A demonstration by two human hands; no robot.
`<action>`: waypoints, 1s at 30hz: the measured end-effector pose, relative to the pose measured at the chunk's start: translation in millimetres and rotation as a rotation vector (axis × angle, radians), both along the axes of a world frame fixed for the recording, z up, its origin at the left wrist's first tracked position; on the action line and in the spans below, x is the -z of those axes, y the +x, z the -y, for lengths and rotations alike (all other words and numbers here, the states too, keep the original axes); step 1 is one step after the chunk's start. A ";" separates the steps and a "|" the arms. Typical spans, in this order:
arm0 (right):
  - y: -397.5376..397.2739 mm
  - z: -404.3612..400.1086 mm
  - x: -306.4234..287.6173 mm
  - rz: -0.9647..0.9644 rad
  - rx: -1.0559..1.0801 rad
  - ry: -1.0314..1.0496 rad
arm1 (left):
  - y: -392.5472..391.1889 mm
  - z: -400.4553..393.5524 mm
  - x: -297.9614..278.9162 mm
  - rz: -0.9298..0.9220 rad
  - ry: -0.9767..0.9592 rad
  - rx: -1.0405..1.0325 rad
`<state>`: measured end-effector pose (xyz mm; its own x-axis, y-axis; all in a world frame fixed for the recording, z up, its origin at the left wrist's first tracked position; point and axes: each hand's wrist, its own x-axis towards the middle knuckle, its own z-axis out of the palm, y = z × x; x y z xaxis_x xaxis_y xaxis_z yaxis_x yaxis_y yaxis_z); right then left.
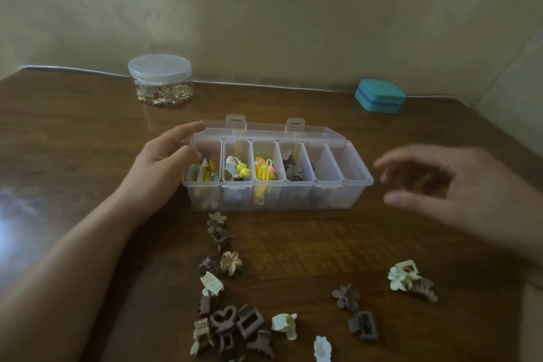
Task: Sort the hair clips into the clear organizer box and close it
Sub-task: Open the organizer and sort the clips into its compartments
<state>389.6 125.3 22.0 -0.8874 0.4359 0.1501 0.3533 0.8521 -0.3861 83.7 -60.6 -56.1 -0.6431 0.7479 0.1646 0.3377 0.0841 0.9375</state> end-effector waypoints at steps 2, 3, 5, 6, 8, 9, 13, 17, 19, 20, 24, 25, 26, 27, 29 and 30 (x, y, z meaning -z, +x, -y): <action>24.4 12.1 18.1 0.017 -0.010 0.050 | 0.8 -0.4 0.0 -0.010 -0.001 -0.012; 34.5 20.2 28.3 0.010 -0.013 0.061 | 1.5 -0.3 -0.4 -0.015 -0.002 -0.017; 50.6 33.2 50.0 -0.016 -0.026 0.065 | 3.1 -0.1 -1.5 -0.012 -0.008 -0.016; 56.1 37.2 59.7 -0.041 -0.022 0.067 | 3.1 0.0 -1.6 -0.012 -0.010 -0.013; 60.3 41.0 72.6 -0.086 0.006 0.076 | 2.7 0.6 -1.7 -0.006 -0.019 -0.012; 60.5 40.8 76.9 -0.107 0.017 0.089 | 3.1 0.9 -1.9 -0.002 -0.022 -0.010; 53.6 37.9 83.0 -0.187 0.048 0.116 | 5.1 1.5 -3.5 0.014 -0.027 -0.011; 30.7 35.1 63.0 -0.303 0.056 0.065 | 4.3 1.4 -3.8 0.029 -0.024 -0.003; 11.4 32.5 47.6 -0.372 0.054 0.043 | 2.7 1.5 -3.2 0.036 -0.018 -0.001; 0.5 30.5 41.0 -0.401 0.057 0.027 | 2.4 1.6 -2.9 0.035 -0.015 0.002; -47.4 20.8 24.7 -0.410 0.083 -0.012 | 1.6 1.5 -1.6 0.034 -0.007 0.015; -57.3 17.9 25.0 -0.340 0.081 -0.024 | 1.1 1.5 -1.5 0.039 -0.009 0.018; -64.6 15.3 26.6 -0.257 0.074 -0.019 | 0.5 1.5 -1.2 0.043 -0.009 0.020; -67.9 12.6 28.9 -0.195 0.072 0.000 | -0.1 1.7 -1.1 0.045 -0.009 0.020; -63.5 12.0 29.1 -0.199 0.100 0.025 | -0.4 1.6 -0.9 0.043 -0.009 0.020; -56.6 14.2 26.0 -0.236 0.123 0.031 | -0.5 1.4 -0.8 0.043 -0.007 0.020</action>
